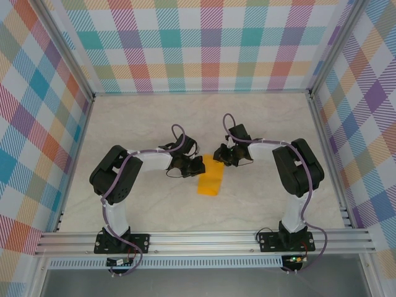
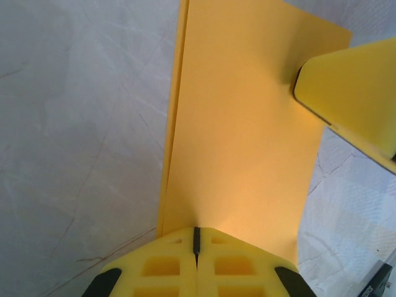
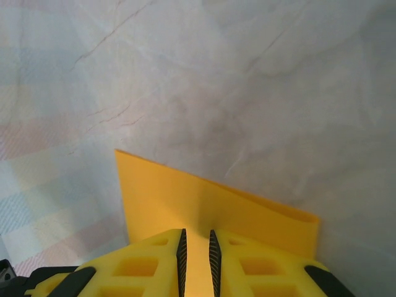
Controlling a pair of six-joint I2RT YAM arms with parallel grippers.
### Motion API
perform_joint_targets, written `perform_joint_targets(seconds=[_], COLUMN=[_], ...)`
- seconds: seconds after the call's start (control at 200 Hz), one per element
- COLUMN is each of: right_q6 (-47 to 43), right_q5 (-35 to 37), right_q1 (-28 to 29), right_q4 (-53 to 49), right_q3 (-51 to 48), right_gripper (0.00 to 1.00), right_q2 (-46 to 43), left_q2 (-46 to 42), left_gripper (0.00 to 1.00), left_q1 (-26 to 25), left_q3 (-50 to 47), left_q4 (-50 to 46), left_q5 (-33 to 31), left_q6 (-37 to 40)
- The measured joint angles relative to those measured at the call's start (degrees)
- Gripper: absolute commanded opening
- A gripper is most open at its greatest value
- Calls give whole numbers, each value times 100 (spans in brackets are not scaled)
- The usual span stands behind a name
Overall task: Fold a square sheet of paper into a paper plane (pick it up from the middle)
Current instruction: Fold the square sheet of paper in half at the center of the table.
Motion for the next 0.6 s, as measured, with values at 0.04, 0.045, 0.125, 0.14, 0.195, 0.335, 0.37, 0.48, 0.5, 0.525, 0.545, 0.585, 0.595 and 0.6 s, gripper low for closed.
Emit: perform_joint_targets(seconds=[0.04, 0.045, 0.125, 0.14, 0.195, 0.335, 0.37, 0.48, 0.5, 0.525, 0.545, 0.585, 0.595, 0.6], right_q6=[-48, -52, -101, -107, -153, -216, -216, -188, -184, -168, -142, -83, -68, -48], right_q5=[-2, -2, -9, -13, -28, 197, 262, 352, 343, 343, 326, 295, 271, 258], right_q1=[-61, -72, -203, -232, -319, -533, -562, -621, -612, -595, -566, -503, -481, -459], right_q4=[0, 0, 0, 0, -20, -118, -144, -205, -221, -214, -214, -203, -201, -199], right_q3=[0, 0, 0, 2, 24, 129, 129, -66, -142, -232, -321, -498, -546, -581], right_gripper=[21, 21, 21, 21, 21, 21, 21, 21, 21, 21, 21, 21, 21, 21], right_q2=[0, 0, 9, 11, 20, 7, -42, -514, -662, -817, -990, -1268, -1342, -1394], left_q2=[0, 0, 0, 0, -9, -17, -20, -24, -22, -22, -22, -22, -22, -22], left_gripper=[0, 0, 0, 0, 0, 0, 0, 0, 0, 0, 0, 0, 0, 0], left_q1=[0, 0, 0, 0, 0, 0, 0, 0, 0, 0, 0, 0, 0, 0], left_q3=[-2, -2, -7, -9, -31, -55, -63, -70, -70, -70, -70, -70, -70, -70], left_q4=[2, 2, 9, 11, 31, 68, 90, 109, 109, 111, 111, 114, 114, 114], left_q5=[0, 0, 0, 0, 0, 0, 0, 0, 0, 0, 0, 0, 0, 0], left_q6=[0, 0, 0, 0, 2, 0, 0, 2, 2, 2, 2, 2, 2, 2])
